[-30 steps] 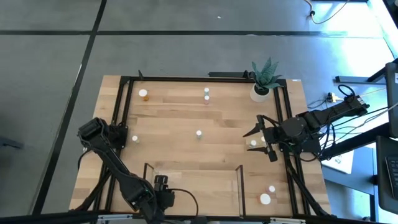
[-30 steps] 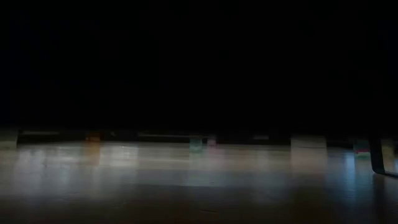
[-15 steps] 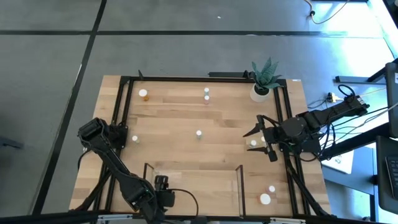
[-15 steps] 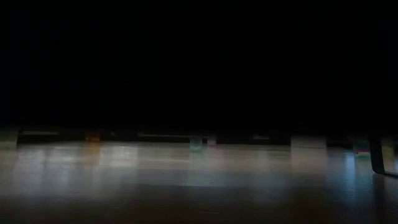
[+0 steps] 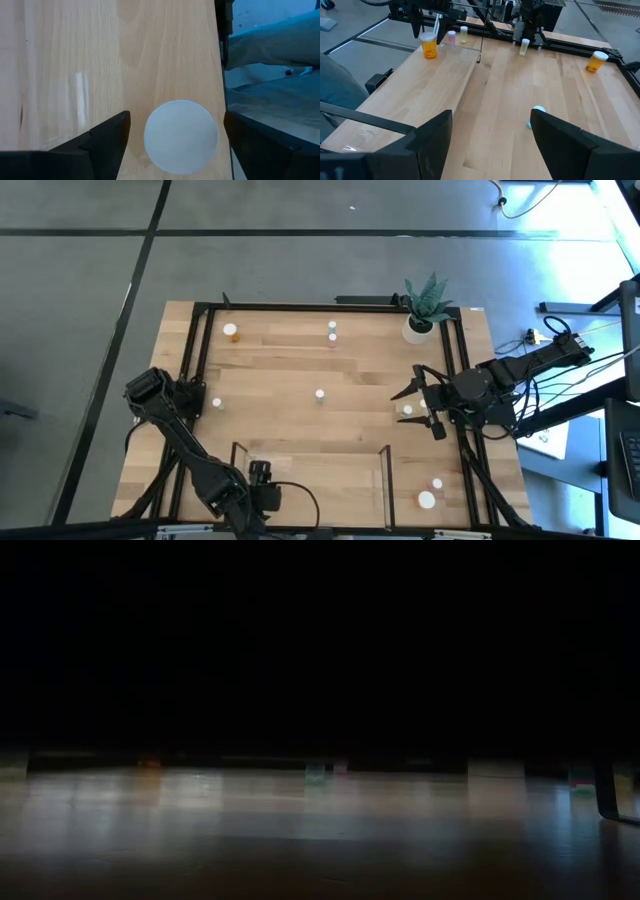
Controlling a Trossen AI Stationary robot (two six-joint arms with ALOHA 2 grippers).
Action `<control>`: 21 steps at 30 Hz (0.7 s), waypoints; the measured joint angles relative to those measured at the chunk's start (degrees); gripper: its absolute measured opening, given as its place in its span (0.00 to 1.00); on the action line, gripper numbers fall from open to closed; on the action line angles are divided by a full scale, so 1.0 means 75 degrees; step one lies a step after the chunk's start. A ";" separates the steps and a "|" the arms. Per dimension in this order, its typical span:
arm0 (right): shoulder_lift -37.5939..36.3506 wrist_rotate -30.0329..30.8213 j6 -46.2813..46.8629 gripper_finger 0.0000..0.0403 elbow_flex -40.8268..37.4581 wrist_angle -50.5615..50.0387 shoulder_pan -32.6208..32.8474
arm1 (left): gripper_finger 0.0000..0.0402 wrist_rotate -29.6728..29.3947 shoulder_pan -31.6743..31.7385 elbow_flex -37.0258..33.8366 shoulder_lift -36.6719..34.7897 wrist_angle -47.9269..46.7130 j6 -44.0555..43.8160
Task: Pick and place medicine bottles onto shelf by color
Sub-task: Put the bottom left blue pill bottle on the shelf
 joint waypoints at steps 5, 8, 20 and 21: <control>-0.0001 0.0000 0.0000 0.67 0.0000 0.0000 0.0000 | 0.79 -0.0002 0.0034 0.0003 -0.0229 0.0010 0.0000; -0.0001 0.0000 -0.0012 0.67 0.0000 0.0002 0.0000 | 0.79 -0.0002 0.0051 0.0003 -0.0307 0.0009 0.0003; -0.0001 0.0000 -0.0001 0.67 0.0000 0.0000 0.0000 | 0.79 0.0009 0.0345 0.0731 -0.0383 -0.0523 0.1020; 0.0001 0.0000 -0.0002 0.67 0.0000 0.0000 0.0000 | 0.79 -0.0046 0.0387 0.0893 -0.0383 -0.0635 0.1118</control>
